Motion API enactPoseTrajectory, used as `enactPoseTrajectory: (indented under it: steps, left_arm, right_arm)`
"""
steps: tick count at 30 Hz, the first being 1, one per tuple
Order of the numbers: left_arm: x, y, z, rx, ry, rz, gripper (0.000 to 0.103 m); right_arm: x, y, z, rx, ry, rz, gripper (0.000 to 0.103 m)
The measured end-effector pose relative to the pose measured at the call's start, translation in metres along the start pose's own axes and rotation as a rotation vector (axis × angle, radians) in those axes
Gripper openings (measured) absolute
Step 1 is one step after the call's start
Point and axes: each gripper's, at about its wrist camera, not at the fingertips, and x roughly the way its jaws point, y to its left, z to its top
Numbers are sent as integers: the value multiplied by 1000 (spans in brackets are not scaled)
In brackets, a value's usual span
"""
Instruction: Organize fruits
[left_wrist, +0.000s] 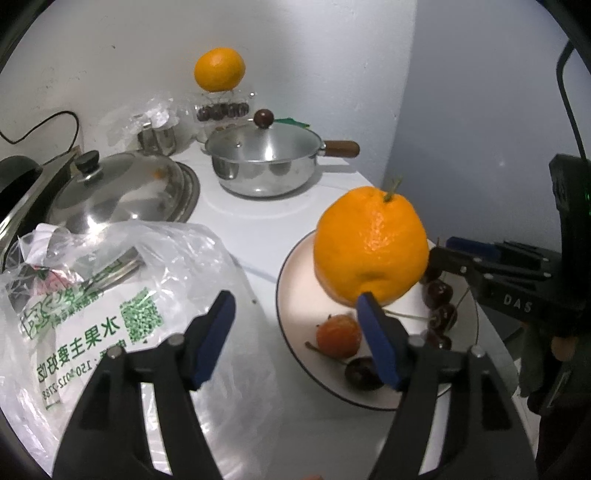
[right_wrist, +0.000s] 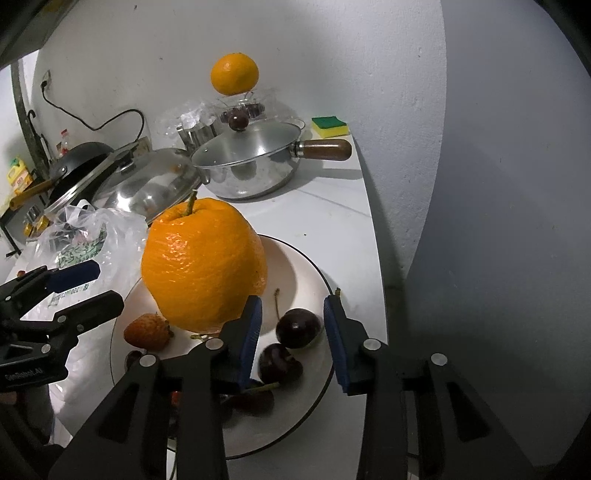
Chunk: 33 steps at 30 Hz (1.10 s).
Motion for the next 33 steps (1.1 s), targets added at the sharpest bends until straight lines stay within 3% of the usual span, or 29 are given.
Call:
enactPoseTrajectory:
  steps: [10,14,29,31,33]
  left_arm:
    - [-17,2,-3,-1,-21,0,70]
    - [-26,3,-5,-3,-35,-1,70]
    - [-68,13,-21,-15,-72,12,70]
    - [-74,15,-24,-18,-77,14,72]
    - [-82,18,-29,-21,-85,14,85]
  right_arm:
    - [-16,13,0,-7,-21,-16,38]
    - [-24,20,-2,-9,-31,-24,48]
    - [-59,49,-17,-30,-65,-36,48]
    - [-63,54,-19,-34,-71,-38,48]
    - [-67,60,-21,-39,-76,-37,48]
